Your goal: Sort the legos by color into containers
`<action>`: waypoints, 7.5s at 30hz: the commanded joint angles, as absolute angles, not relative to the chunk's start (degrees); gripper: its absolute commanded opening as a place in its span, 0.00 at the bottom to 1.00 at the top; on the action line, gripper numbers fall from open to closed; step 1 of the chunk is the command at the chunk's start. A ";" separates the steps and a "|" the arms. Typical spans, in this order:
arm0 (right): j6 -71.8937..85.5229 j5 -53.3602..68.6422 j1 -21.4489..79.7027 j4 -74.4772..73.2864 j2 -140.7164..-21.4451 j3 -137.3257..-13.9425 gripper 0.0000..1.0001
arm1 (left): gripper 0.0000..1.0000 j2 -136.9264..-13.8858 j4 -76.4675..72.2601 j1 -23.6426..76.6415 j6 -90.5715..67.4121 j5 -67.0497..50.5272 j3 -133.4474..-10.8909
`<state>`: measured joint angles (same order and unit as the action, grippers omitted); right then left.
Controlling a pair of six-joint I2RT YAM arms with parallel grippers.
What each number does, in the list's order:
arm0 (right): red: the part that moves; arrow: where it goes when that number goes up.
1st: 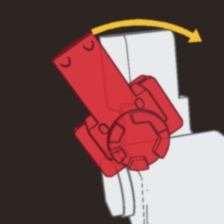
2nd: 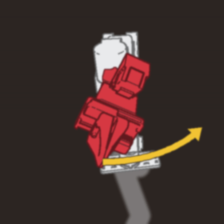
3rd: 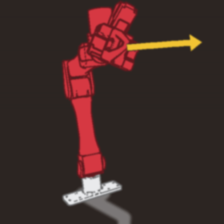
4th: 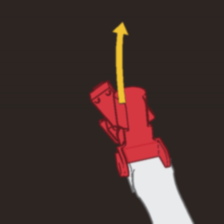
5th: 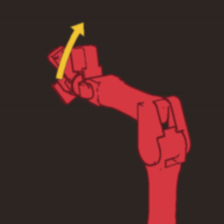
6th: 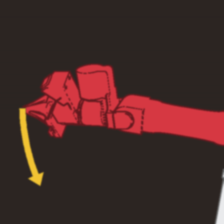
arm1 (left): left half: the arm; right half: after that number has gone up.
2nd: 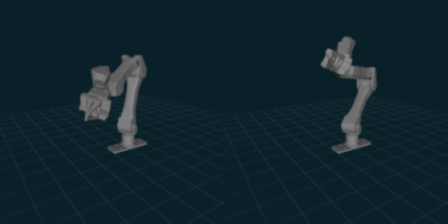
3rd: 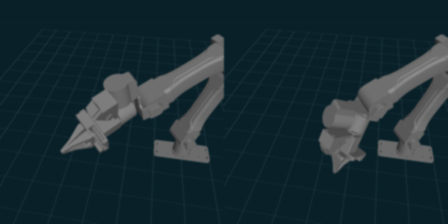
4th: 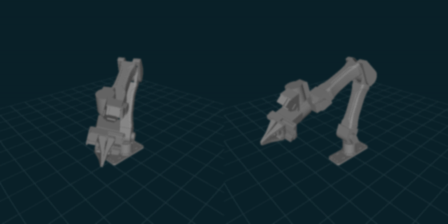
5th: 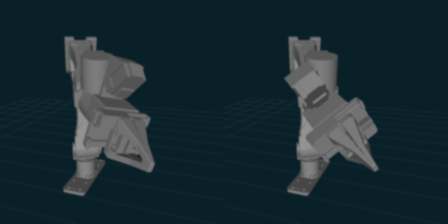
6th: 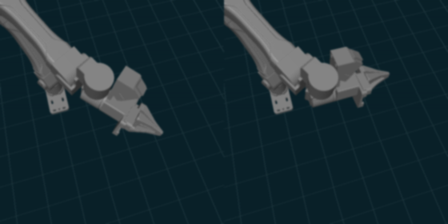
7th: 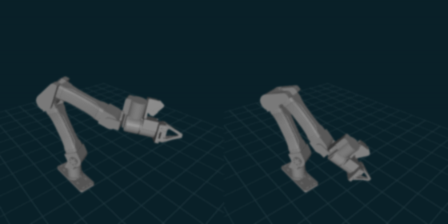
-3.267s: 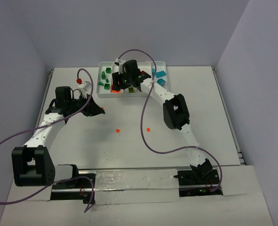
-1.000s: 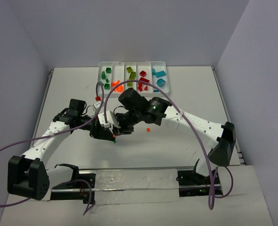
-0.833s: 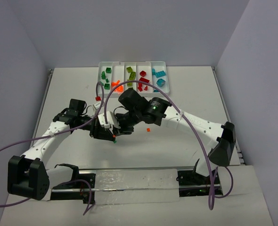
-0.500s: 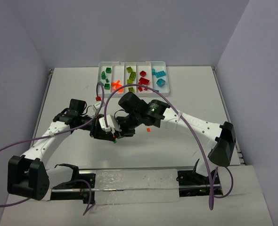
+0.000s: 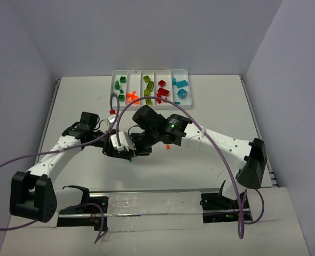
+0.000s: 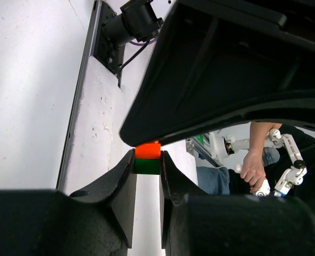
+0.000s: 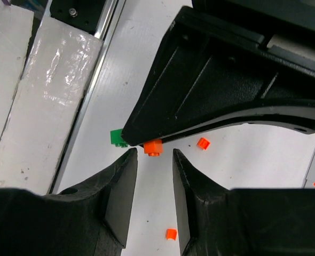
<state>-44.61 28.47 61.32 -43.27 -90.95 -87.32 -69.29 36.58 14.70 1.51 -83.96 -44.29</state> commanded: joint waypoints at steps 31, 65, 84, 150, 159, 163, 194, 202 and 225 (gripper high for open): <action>-41.40 18.19 63.72 -35.68 -89.29 -86.31 0.00 | 0.48 -70.67 33.05 13.88 -2.99 -96.86 -45.79; -43.11 13.68 51.67 -35.57 -81.29 -79.17 0.00 | 0.00 -78.51 46.48 3.24 16.66 -88.05 -52.07; -27.05 19.39 40.11 -26.31 -90.46 -85.69 0.00 | 0.00 -112.59 10.53 4.92 -14.03 -22.54 -96.17; 18.88 14.01 32.96 -3.19 -144.96 -131.99 0.70 | 0.99 -83.41 17.62 0.18 -13.72 -18.67 -78.20; 14.57 24.20 29.45 -3.68 -124.43 -116.56 0.79 | 0.92 -72.20 26.28 0.18 11.62 -39.55 -61.82; 12.05 27.24 26.84 -6.26 -112.27 -106.11 0.98 | 0.87 -71.35 31.99 3.01 18.89 -40.31 -58.67; -12.24 31.57 9.47 -30.78 -72.69 -68.18 1.00 | 0.64 -98.45 35.10 27.81 68.54 -30.68 -59.90; -13.01 31.90 8.87 -30.76 -72.07 -66.89 1.00 | 0.62 -102.13 34.89 28.56 68.55 -29.17 -61.17; -13.82 32.08 8.44 -30.11 -72.69 -64.83 1.00 | 0.00 -101.53 41.17 27.86 62.78 -30.85 -64.93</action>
<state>-13.11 31.35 8.95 -31.32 -73.63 -65.61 -102.19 36.67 28.75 67.40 -29.40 -61.50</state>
